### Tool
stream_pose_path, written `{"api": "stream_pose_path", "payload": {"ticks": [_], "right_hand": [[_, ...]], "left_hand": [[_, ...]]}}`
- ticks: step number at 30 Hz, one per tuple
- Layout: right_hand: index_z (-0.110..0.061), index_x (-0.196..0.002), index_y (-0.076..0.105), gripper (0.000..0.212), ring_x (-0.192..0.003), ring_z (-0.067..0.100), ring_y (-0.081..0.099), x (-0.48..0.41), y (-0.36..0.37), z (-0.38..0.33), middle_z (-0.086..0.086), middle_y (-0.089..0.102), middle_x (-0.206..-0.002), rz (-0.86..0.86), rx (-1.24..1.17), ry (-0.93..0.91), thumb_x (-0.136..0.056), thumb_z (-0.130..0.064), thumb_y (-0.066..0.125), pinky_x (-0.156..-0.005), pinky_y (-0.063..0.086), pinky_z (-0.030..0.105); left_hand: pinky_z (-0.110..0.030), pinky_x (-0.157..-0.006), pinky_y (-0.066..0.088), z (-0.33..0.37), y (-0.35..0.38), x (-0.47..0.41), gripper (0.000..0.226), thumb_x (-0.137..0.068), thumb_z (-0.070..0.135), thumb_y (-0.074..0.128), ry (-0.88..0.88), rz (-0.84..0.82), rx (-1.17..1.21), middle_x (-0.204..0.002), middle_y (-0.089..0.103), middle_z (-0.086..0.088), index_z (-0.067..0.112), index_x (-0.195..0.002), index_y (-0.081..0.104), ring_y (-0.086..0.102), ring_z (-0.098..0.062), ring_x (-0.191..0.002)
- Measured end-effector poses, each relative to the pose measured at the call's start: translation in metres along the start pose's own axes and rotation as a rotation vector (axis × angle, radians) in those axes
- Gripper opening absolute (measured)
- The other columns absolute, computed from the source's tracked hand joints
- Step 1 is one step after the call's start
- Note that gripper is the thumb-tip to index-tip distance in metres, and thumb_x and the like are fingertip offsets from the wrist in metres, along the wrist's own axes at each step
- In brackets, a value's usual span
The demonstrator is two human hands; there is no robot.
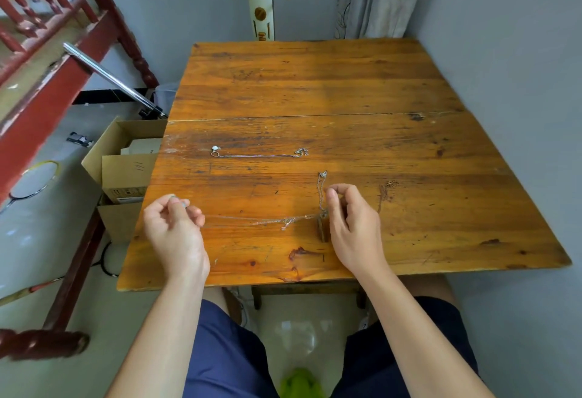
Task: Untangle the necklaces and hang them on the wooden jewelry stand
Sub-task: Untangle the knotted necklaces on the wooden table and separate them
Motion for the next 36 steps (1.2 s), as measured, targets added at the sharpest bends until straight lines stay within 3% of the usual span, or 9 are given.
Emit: {"api": "stream_pose_path", "payload": {"ticks": [5, 9, 12, 15, 17, 21, 28, 31, 36], "right_hand": [[-0.022, -0.103, 0.067, 0.014, -0.073, 0.006, 0.054, 0.001, 0.002, -0.005, -0.010, 0.058, -0.083, -0.004, 0.163, -0.080, -0.100, -0.032, 0.056, -0.059, 0.044, 0.023], [-0.025, -0.110, 0.065, 0.014, -0.068, 0.008, 0.055, 0.001, 0.001, -0.005, -0.012, 0.056, -0.095, -0.001, 0.130, -0.052, -0.097, -0.031, 0.061, -0.060, 0.045, 0.022], [-0.025, -0.114, 0.064, 0.018, -0.072, 0.005, 0.056, 0.001, 0.001, -0.005, -0.014, 0.056, -0.104, -0.016, 0.109, -0.038, -0.096, -0.026, 0.061, -0.064, 0.043, 0.018], [-0.021, -0.117, 0.064, 0.025, -0.096, 0.003, 0.058, 0.001, 0.002, -0.004, -0.010, 0.059, -0.109, -0.041, 0.078, -0.031, -0.093, -0.015, 0.060, -0.078, 0.043, 0.013], [-0.018, -0.117, 0.065, 0.029, -0.100, 0.004, 0.058, 0.002, 0.000, -0.004, -0.008, 0.060, -0.109, -0.027, 0.067, -0.037, -0.091, -0.007, 0.060, -0.080, 0.042, 0.009], [-0.014, -0.117, 0.064, 0.027, -0.097, 0.002, 0.058, 0.002, -0.008, -0.006, -0.005, 0.060, -0.109, 0.065, 0.020, -0.075, -0.094, 0.000, 0.059, -0.079, 0.043, 0.004], [-0.018, -0.124, 0.062, 0.024, -0.105, -0.012, 0.056, 0.003, -0.013, -0.008, -0.010, 0.063, -0.113, 0.133, -0.048, -0.064, -0.100, -0.014, 0.058, -0.085, 0.044, 0.005], [-0.016, -0.127, 0.061, 0.027, -0.101, -0.005, 0.057, 0.005, -0.017, -0.011, -0.008, 0.061, -0.111, 0.186, -0.028, -0.100, -0.101, -0.012, 0.056, -0.085, 0.046, 0.008], [-0.014, -0.132, 0.057, 0.030, -0.098, 0.000, 0.055, 0.007, -0.018, -0.017, -0.004, 0.058, -0.108, 0.204, -0.041, -0.140, -0.102, -0.010, 0.052, -0.083, 0.043, 0.009]], "left_hand": [[-0.019, -0.079, 0.048, 0.015, 0.018, 0.009, 0.011, -0.099, 0.015, 0.055, 0.322, -0.148, -0.488, -0.102, 0.063, 0.002, 0.018, -0.108, 0.059, 0.060, -0.012, -0.089], [-0.033, -0.093, 0.041, 0.019, 0.025, 0.023, 0.016, -0.094, 0.016, 0.060, 0.508, -0.169, -0.744, -0.109, 0.060, 0.004, 0.019, -0.109, 0.065, 0.051, -0.017, -0.106], [-0.033, -0.089, 0.038, 0.014, 0.044, 0.044, 0.024, -0.093, 0.030, 0.058, 0.661, -0.347, -0.830, -0.109, 0.061, 0.001, 0.019, -0.110, 0.071, 0.048, -0.019, -0.106], [-0.034, -0.087, 0.043, -0.002, 0.065, 0.066, 0.040, -0.091, 0.046, 0.050, 0.685, -0.571, -0.902, -0.104, 0.060, 0.004, 0.020, -0.113, 0.072, 0.048, -0.016, -0.102], [-0.032, -0.085, 0.042, -0.011, 0.070, 0.073, 0.043, -0.090, 0.050, 0.052, 0.703, -0.619, -0.962, -0.102, 0.059, 0.007, 0.022, -0.114, 0.073, 0.047, -0.015, -0.100], [-0.031, -0.077, 0.043, -0.014, 0.069, 0.078, 0.021, -0.088, 0.038, 0.068, 0.777, -0.588, -0.970, -0.093, 0.060, 0.007, 0.022, -0.098, 0.078, 0.047, -0.015, -0.092], [-0.042, -0.075, 0.051, -0.010, 0.064, 0.072, 0.002, -0.091, 0.023, 0.067, 0.653, -0.587, -0.835, -0.085, 0.060, 0.020, 0.022, -0.091, 0.068, 0.056, -0.014, -0.087], [-0.042, -0.075, 0.052, -0.009, 0.064, 0.073, 0.006, -0.091, 0.023, 0.067, 0.671, -0.585, -0.847, -0.086, 0.058, 0.020, 0.022, -0.097, 0.069, 0.056, -0.014, -0.087], [-0.033, -0.076, 0.048, -0.007, 0.065, 0.074, 0.029, -0.094, 0.042, 0.049, 0.686, -0.621, -0.865, -0.082, 0.060, 0.017, 0.027, -0.106, 0.071, 0.051, -0.010, -0.084]]}}
Point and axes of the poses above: each hand's wrist, its own x-axis away from the middle knuckle, its own y-axis out of the palm, z = x × y, the point moved 8 cm from there along -x, towards the middle knuckle
